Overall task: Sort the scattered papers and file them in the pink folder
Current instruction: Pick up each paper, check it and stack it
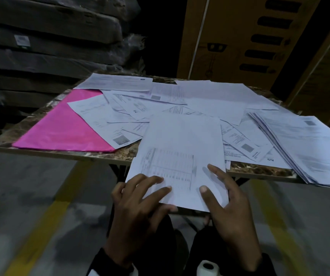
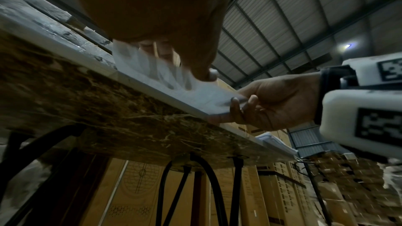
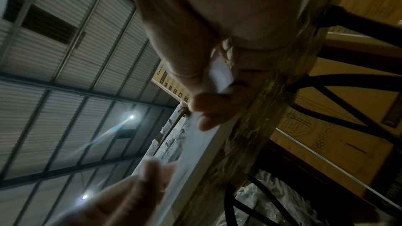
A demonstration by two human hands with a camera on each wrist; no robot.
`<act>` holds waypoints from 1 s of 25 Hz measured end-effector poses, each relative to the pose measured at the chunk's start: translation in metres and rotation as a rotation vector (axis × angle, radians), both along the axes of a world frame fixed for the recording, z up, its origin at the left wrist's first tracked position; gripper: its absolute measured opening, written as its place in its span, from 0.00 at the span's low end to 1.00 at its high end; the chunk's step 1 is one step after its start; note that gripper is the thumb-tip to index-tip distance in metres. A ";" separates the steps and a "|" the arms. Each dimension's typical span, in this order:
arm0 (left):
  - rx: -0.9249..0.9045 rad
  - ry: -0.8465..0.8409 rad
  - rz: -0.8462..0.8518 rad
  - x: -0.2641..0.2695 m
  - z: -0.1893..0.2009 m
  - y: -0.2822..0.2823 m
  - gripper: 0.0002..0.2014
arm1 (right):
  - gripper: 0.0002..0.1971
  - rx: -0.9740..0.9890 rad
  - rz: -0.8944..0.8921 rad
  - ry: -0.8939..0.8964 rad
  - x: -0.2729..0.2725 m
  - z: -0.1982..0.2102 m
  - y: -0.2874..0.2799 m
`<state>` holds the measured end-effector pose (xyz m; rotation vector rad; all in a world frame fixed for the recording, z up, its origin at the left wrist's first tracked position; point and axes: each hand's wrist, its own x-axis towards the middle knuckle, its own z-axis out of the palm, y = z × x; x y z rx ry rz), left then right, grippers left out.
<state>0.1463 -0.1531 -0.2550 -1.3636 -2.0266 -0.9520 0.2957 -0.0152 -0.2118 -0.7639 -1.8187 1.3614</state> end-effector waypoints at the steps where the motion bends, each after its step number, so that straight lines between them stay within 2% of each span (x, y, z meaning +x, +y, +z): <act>1: 0.006 -0.043 -0.012 0.000 0.001 -0.004 0.20 | 0.19 -0.033 0.005 0.007 0.000 -0.002 -0.002; 3: 0.065 -0.117 -0.021 -0.003 0.009 -0.009 0.24 | 0.20 -0.077 0.015 0.001 0.000 -0.001 -0.005; 6: 0.140 -0.245 -0.031 -0.016 0.022 -0.013 0.21 | 0.21 -0.065 0.046 -0.020 0.004 0.005 -0.008; 9: 0.129 -0.463 -0.024 -0.021 0.021 -0.012 0.22 | 0.21 -0.039 0.065 -0.019 0.011 0.007 -0.013; 12: 0.179 -0.673 -0.070 -0.017 0.020 -0.011 0.25 | 0.22 -0.103 0.073 0.018 0.015 0.003 -0.016; 16: 0.332 -0.782 -0.060 -0.009 0.036 -0.008 0.24 | 0.22 -0.200 0.103 0.103 0.022 0.002 -0.013; 21: 0.571 -1.097 -0.219 -0.014 0.062 -0.006 0.22 | 0.23 -0.200 0.139 0.099 0.028 0.010 0.002; 25: 0.558 -1.429 -0.370 -0.025 0.085 0.000 0.19 | 0.24 -0.227 0.225 0.072 0.027 0.034 0.019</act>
